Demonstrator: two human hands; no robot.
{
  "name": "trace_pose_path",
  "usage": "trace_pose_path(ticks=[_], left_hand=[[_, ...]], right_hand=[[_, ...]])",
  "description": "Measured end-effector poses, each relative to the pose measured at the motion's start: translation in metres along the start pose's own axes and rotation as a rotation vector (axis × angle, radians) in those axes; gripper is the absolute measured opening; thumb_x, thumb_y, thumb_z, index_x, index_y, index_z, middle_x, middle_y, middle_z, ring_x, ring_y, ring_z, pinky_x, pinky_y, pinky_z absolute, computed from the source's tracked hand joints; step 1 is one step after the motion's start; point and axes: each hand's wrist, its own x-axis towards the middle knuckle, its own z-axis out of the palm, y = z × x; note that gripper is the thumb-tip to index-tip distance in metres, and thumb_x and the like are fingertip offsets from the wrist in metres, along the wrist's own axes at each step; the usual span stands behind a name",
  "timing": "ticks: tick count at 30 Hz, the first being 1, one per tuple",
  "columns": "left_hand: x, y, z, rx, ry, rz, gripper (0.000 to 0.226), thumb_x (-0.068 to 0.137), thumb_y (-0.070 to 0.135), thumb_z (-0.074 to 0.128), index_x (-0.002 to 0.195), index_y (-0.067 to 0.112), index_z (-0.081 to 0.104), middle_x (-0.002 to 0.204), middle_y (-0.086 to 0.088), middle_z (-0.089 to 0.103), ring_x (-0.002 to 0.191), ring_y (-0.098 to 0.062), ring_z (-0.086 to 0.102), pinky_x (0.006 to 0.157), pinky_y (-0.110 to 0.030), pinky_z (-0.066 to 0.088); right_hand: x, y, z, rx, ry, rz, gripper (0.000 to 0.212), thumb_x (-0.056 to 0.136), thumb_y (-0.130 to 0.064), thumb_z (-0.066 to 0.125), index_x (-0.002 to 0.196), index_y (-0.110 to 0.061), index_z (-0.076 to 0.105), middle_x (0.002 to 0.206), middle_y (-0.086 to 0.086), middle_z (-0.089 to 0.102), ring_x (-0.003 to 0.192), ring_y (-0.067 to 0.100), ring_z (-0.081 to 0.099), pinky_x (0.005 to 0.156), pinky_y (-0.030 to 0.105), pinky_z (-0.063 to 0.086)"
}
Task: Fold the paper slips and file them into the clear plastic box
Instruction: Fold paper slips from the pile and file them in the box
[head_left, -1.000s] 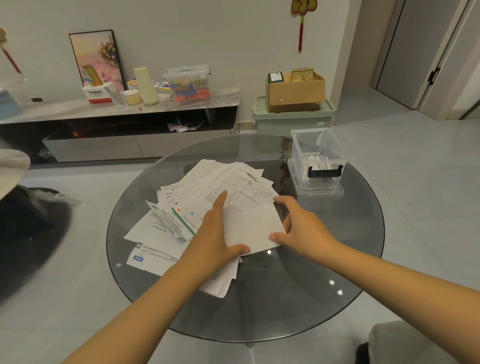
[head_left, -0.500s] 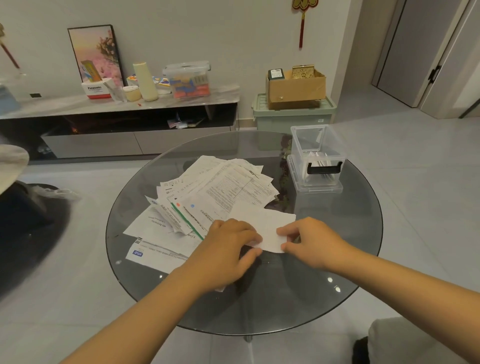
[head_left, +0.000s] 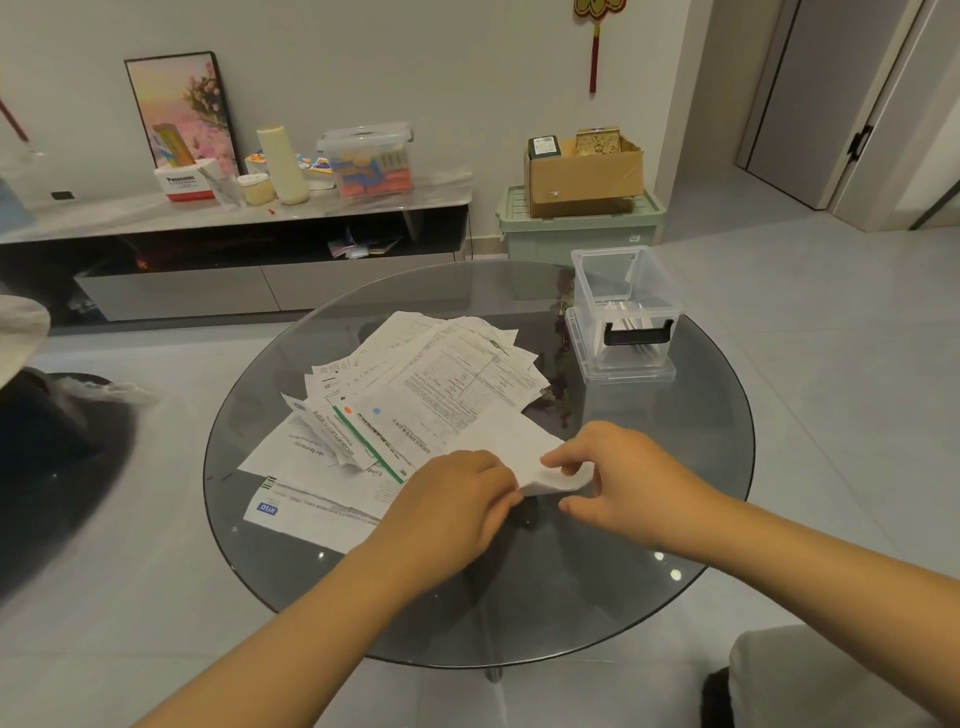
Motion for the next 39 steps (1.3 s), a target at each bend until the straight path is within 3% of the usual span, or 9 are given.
trace_pose_path(ticks=[5, 12, 15, 19, 23, 27, 32, 36, 39], left_hand=[[-0.002, -0.003, -0.006, -0.142, -0.031, -0.064, 0.018, 0.094, 0.031, 0.046, 0.093, 0.020, 0.060, 0.084, 0.012, 0.051, 0.076, -0.007, 0.048, 0.064, -0.017, 0.034], [-0.005, -0.006, -0.008, -0.349, 0.004, -0.162, 0.020, 0.081, 0.043, 0.054, 0.087, 0.025, 0.058, 0.088, 0.011, 0.058, 0.083, -0.006, 0.053, 0.071, -0.024, 0.045], [-0.003, -0.008, -0.007, -0.370, 0.059, -0.224, 0.010, 0.085, 0.031, 0.064, 0.091, 0.029, 0.055, 0.091, 0.011, 0.057, 0.084, -0.004, 0.054, 0.076, -0.025, 0.047], [0.000, -0.009, -0.005, -0.367, 0.058, -0.301, 0.037, 0.084, 0.025, 0.067, 0.109, 0.041, 0.044, 0.106, 0.018, 0.048, 0.093, -0.001, 0.050, 0.087, -0.020, 0.044], [0.000, -0.011, 0.001, -0.374, 0.020, -0.286, 0.067, 0.084, 0.021, 0.068, 0.138, 0.037, 0.032, 0.125, 0.017, 0.034, 0.100, -0.002, 0.045, 0.094, -0.019, 0.040], [0.003, -0.018, -0.001, -0.343, -0.022, -0.271, 0.066, 0.083, 0.021, 0.068, 0.131, 0.051, 0.034, 0.146, 0.010, 0.023, 0.134, -0.008, 0.023, 0.113, -0.031, 0.024], [-0.001, -0.024, -0.006, -0.089, -0.093, -0.199, 0.034, 0.089, 0.044, 0.055, 0.123, 0.039, 0.057, 0.138, 0.013, 0.044, 0.128, -0.008, 0.032, 0.105, -0.025, 0.012], [-0.002, -0.021, -0.009, -0.188, -0.102, -0.250, 0.026, 0.089, 0.046, 0.052, 0.113, 0.044, 0.063, 0.110, 0.015, 0.048, 0.109, -0.011, 0.038, 0.090, -0.024, 0.030], [-0.004, -0.019, -0.010, -0.232, -0.170, -0.233, 0.031, 0.085, 0.043, 0.060, 0.115, 0.042, 0.062, 0.099, 0.011, 0.047, 0.098, -0.014, 0.043, 0.085, -0.025, 0.040]], right_hand=[[0.004, 0.004, 0.000, -0.177, 0.128, -0.106, 0.018, 0.088, -0.035, 0.057, 0.104, -0.032, 0.065, 0.100, -0.010, 0.041, 0.096, 0.010, 0.042, 0.074, 0.021, 0.036], [0.009, -0.001, 0.006, 0.086, 0.174, -0.237, 0.002, 0.084, -0.026, 0.059, 0.084, -0.026, 0.057, 0.086, -0.009, 0.061, 0.084, 0.013, 0.052, 0.076, 0.028, 0.043], [0.015, 0.002, 0.012, 0.214, 0.197, -0.182, 0.013, 0.084, -0.022, 0.061, 0.095, -0.026, 0.056, 0.094, -0.012, 0.061, 0.085, 0.009, 0.054, 0.075, 0.028, 0.046], [0.025, 0.011, 0.025, 0.206, 0.209, -0.140, 0.046, 0.084, -0.021, 0.064, 0.126, -0.025, 0.045, 0.119, -0.009, 0.047, 0.095, 0.005, 0.045, 0.078, 0.019, 0.038], [0.031, 0.013, 0.032, 0.174, 0.150, -0.092, 0.058, 0.085, -0.023, 0.064, 0.136, -0.030, 0.037, 0.120, -0.002, 0.041, 0.106, 0.016, 0.048, 0.090, 0.029, 0.043], [0.031, 0.014, 0.039, 0.136, 0.145, -0.109, 0.055, 0.087, -0.024, 0.062, 0.135, -0.037, 0.041, 0.118, -0.004, 0.034, 0.110, 0.014, 0.041, 0.095, 0.030, 0.041], [0.031, 0.015, 0.036, -0.053, 0.214, -0.144, 0.030, 0.082, -0.024, 0.068, 0.111, -0.028, 0.062, 0.126, 0.001, 0.036, 0.111, 0.019, 0.036, 0.102, 0.034, 0.030], [0.032, 0.018, 0.032, -0.142, 0.278, -0.302, 0.019, 0.066, -0.012, 0.079, 0.079, -0.024, 0.071, 0.092, 0.001, 0.059, 0.084, 0.027, 0.053, 0.074, 0.038, 0.043], [0.028, 0.013, 0.025, -0.194, 0.202, -0.336, 0.017, 0.082, -0.028, 0.067, 0.097, -0.023, 0.072, 0.095, -0.002, 0.061, 0.093, 0.024, 0.052, 0.082, 0.038, 0.042]])
